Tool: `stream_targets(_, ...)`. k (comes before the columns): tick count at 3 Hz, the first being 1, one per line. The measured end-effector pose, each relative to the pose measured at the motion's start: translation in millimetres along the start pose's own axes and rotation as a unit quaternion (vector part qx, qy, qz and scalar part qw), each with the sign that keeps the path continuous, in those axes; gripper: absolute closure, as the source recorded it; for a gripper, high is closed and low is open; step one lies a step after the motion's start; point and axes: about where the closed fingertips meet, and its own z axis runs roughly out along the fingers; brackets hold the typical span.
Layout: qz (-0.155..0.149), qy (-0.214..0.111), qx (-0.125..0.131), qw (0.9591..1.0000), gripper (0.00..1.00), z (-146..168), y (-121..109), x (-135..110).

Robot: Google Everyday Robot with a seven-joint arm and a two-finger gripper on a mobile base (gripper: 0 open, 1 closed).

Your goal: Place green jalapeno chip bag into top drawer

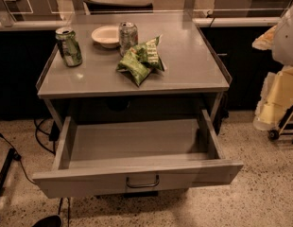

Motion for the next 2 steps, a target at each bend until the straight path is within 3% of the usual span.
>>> stream_targets(2, -0.011, -0.02, 0.0, 0.9997, 0.0, 12, -26, -15)
